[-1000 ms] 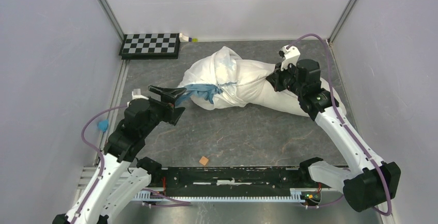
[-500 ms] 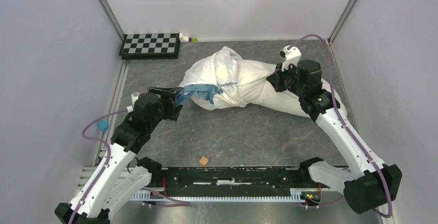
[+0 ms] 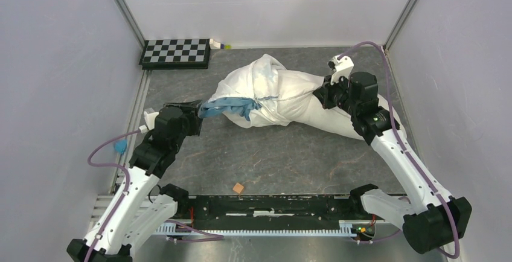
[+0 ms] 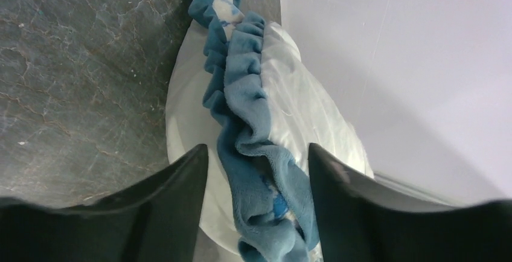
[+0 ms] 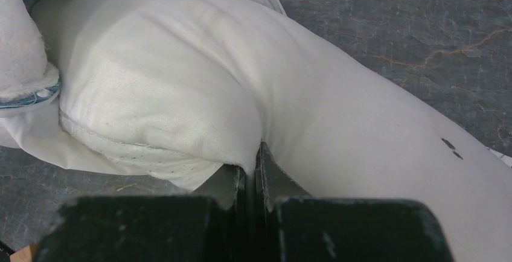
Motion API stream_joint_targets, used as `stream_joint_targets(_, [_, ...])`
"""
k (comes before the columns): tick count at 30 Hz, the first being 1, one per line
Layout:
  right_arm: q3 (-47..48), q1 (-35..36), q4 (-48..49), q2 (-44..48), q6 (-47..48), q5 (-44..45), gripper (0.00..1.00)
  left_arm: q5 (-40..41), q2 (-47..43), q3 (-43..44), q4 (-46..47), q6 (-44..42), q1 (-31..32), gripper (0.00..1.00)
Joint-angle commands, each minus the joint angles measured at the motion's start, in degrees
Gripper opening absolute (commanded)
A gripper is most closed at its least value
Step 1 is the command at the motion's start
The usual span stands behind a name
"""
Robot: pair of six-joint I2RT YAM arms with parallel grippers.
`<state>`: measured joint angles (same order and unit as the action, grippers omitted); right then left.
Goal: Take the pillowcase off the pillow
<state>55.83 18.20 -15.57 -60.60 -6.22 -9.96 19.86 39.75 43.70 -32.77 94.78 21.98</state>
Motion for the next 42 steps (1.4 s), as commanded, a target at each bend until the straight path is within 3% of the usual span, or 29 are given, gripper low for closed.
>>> stream_joint_targets(1, [1.01, -0.71, 6.34, 3.15, -0.18, 1.83, 0.0, 1.58, 1.16, 2.89, 1.4, -3.41, -1.14, 0.74])
stream_joint_targets(4, [0.96, -0.71, 6.64, 3.29, -0.38, 1.49, 0.0, -2.62, 4.43, 4.02, 1.0, -3.19, -1.64, 0.77])
stream_joint_targets(8, [0.54, -0.69, 7.3, 3.38, -1.22, 0.69, 0.0, -7.75, 8.4, 2.95, 4.39, -0.73, -2.33, 0.73])
stream_joint_targets(14, [0.23, -0.76, 6.87, 3.71, -0.84, 1.23, 0.0, -8.36, 9.5, 0.92, 9.35, -0.48, -3.07, 0.55])
stream_joint_targets(17, [-0.33, -0.72, 7.04, 3.88, -0.75, 1.38, 0.0, -12.63, 11.2, -0.64, 12.86, -0.48, -4.31, 0.48])
stream_joint_targets(21, [-1.47, -0.72, 7.31, 4.49, -0.66, 1.82, 0.0, -20.79, 12.33, -4.17, 18.8, -0.84, -8.16, 0.27])
stream_joint_targets(23, [-2.01, -0.71, 7.4, 4.84, -0.49, 2.17, 0.0, -23.06, 12.02, -5.38, 20.6, -2.14, -10.08, 0.03])
stream_joint_targets(26, [-2.53, -0.76, 7.25, 5.31, -0.05, 2.96, 0.0, -25.3, 12.24, -3.53, 19.59, -7.47, -12.25, 0.02])
stream_joint_targets(29, [-2.33, -0.74, 6.04, 5.75, 0.52, 5.59, 0.0, -22.15, 11.49, 1.19, 11.17, -12.9, -15.08, 0.02])
stream_joint_targets(34, [-2.09, -1.04, 3.31, 7.02, 1.71, 16.39, 0.0, -20.05, 9.01, 4.58, 5.8, -20.17, -25.14, 0.02])
stream_joint_targets(38, [-2.09, -1.73, 2.39, 8.57, 1.5, 24.38, 0.0, -2.03, 7.63, 8.91, 1.1, -31.89, -26.55, 0.02])
stream_joint_targets(42, [-2.9, -1.85, 4.23, 11.2, 0.71, 29.43, 0.0, 6.8, 5.0, 10.38, -0.69, -36.89, -26.54, 0.02])
